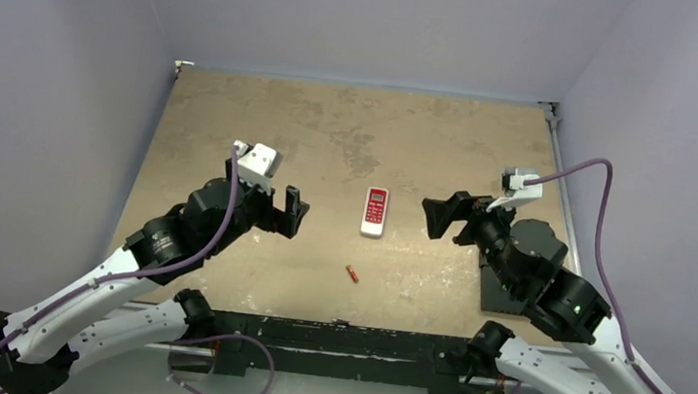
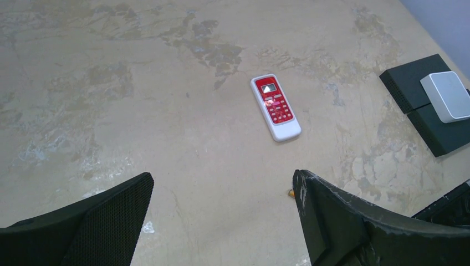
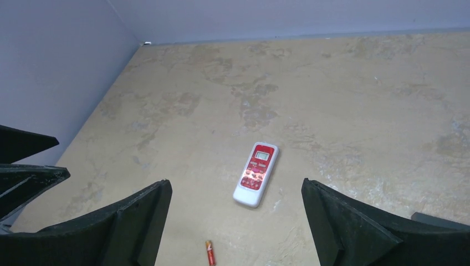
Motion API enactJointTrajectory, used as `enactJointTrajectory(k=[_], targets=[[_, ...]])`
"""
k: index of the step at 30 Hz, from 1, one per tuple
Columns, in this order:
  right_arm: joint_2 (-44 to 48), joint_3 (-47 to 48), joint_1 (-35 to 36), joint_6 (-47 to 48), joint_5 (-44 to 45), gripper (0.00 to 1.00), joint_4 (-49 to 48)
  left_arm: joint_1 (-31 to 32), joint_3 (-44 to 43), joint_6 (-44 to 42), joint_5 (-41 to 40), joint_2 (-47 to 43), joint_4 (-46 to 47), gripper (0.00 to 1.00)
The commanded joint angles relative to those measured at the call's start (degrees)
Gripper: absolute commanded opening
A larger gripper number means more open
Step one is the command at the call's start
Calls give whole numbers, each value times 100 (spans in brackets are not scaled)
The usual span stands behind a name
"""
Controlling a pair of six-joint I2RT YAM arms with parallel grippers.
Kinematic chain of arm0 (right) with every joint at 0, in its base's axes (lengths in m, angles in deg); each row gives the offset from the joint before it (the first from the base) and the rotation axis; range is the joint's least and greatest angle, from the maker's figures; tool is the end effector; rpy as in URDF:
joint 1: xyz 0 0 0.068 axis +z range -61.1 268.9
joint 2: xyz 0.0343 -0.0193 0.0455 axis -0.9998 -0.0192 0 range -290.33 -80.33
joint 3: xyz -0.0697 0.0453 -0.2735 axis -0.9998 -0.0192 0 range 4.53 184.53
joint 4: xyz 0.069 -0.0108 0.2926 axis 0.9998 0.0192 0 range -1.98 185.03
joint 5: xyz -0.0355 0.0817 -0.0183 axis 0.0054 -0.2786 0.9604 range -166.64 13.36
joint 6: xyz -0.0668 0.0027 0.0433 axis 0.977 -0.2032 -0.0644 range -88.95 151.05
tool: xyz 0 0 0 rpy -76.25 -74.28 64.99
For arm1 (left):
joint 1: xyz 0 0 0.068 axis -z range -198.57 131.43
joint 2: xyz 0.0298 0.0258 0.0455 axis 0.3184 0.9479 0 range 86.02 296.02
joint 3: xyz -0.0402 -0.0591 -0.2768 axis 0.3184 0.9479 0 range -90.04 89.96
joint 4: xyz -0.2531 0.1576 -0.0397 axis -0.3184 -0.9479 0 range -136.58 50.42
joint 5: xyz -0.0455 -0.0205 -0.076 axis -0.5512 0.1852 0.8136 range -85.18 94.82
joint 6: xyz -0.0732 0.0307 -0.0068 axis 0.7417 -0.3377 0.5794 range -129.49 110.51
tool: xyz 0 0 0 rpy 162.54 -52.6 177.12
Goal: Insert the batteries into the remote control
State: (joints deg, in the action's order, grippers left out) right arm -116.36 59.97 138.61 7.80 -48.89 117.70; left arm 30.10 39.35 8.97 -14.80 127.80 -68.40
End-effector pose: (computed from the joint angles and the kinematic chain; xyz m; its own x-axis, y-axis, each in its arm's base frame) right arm 0.1398 0.1156 0.4046 -0.2555 0.2390 -0.9368 -0.3026 0.9005 0.3123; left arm 0.1609 -0.1480 0.3543 -0.3722 -0.0284 -0.9277 0.4018 0.8961 -0.1886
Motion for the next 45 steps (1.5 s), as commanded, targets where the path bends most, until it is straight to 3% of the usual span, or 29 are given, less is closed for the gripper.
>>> enactJointTrajectory(k=[1, 15, 27, 45], targets=[[-126, 247, -6, -194, 253, 99, 220, -22, -18, 5, -60, 36, -5, 98], [-669, 318, -6, -47, -102, 99, 244, -24, 7, 24, -50, -56, -57, 99], [-1752, 530, -6, -97, -68, 99, -88, -28, -2, 78, -86, -118, -145, 99], [-3668, 1005, 3, -940, 147, 99, -479, -30, -20, 79, -249, -204, -291, 99]])
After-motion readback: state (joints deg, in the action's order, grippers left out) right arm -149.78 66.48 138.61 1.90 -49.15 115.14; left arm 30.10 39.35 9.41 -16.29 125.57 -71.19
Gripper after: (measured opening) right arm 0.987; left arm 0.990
